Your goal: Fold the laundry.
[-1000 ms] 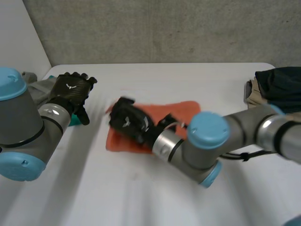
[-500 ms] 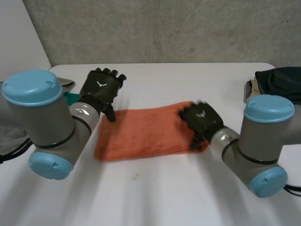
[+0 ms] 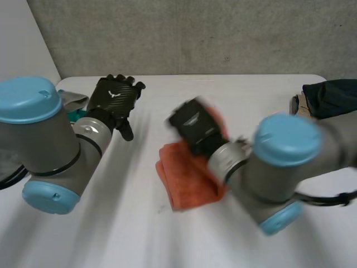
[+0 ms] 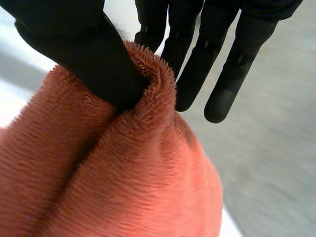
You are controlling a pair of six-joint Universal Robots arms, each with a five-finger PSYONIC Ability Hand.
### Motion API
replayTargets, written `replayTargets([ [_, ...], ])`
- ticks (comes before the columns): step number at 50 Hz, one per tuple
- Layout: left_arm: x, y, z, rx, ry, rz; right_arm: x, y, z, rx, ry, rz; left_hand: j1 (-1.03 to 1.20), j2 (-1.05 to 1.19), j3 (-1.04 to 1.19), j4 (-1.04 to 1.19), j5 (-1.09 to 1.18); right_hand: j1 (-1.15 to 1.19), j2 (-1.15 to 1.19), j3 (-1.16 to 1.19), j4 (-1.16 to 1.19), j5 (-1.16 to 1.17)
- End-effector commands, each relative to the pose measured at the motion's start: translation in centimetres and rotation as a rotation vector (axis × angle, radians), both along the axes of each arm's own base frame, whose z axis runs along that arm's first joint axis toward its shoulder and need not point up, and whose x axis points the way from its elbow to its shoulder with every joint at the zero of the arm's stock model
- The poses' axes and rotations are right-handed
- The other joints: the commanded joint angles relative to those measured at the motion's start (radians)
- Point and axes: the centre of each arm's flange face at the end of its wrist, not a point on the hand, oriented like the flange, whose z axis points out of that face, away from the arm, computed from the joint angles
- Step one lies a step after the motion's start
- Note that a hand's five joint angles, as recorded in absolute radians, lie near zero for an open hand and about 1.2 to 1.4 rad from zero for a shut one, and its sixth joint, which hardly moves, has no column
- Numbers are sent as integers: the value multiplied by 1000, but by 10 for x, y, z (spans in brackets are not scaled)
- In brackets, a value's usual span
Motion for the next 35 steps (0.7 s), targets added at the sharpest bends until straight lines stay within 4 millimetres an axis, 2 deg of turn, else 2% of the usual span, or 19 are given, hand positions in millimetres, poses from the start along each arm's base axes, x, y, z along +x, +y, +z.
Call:
replayTargets([
  [1,9,2,-8,47,23,21,12,37,-56,76,199,152,-23,-34,-35,-29,-48,281,221,207,199,206],
  [2,9,2,-9,52,25,21,8,34,-57,88,211,131,-23,-34,-35,-29,-48,281,221,207,199,206],
  [3,9,3,-10,55,25,21,7,33,-57,94,212,121,-23,-34,-35,-29,-48,29,-31,-45,-53,-46],
  [6,9,1,-9,52,32,23,0,29,-57,131,195,70,-23,-34,-35,-29,-48,-941,-1001,-1015,-1023,-1016],
  [9,8,0,-6,41,39,25,-7,19,-33,135,124,21,-23,-34,-35,-29,-48,-941,-1001,-1015,-1023,-1016],
  [10,5,0,-3,34,48,19,-18,6,-10,136,55,-31,-23,-34,-35,-29,-48,-941,-1001,-1015,-1023,-1016],
  [13,2,-1,5,20,82,27,-40,-15,16,186,-65,-118,-23,-34,-35,-29,-48,-941,-1001,-1015,-1023,-1016],
  [16,-4,1,14,10,124,24,-47,-24,23,236,-136,-155,-23,-34,-35,-29,-48,-941,-1001,-1015,-1023,-1016],
  [20,-28,13,24,15,208,-37,-55,-36,35,354,-210,-212,-23,-34,-35,-29,-48,-941,-1001,-1015,-1023,-1016],
  [22,-39,19,19,42,218,-65,-61,-42,40,397,-214,-242,-19,-30,-31,-26,-44,-941,-1001,-1015,-1023,-1016],
  [23,-50,26,8,80,215,-93,-69,-53,41,445,-213,-281,-17,-27,-28,-23,-41,-941,-1001,-1015,-1023,-1016],
  [25,-61,35,-2,123,206,-116,-74,-59,36,493,-196,-301,-17,-27,-28,-23,-41,-941,-1001,-1015,-1023,-1016],
  [27,-72,44,-18,186,186,-117,-74,-68,16,572,-145,-325,-14,-24,-26,-20,-39,-941,-1001,-1015,-1023,-1016],
  [31,-78,50,-48,285,137,-35,-70,-77,-4,655,-94,-317,-17,-27,-28,-23,-41,-941,-1001,-1015,-1023,-1016],
  [34,-78,52,-63,330,105,19,-67,-79,-13,703,-77,-280,-17,-27,-28,-23,-41,-941,-1001,-1015,-1023,-1016],
  [35,-77,56,-71,359,82,45,-66,-81,-23,732,-61,-268,-19,-30,-31,-26,-44,-941,-1001,-1015,-1023,-1016],
])
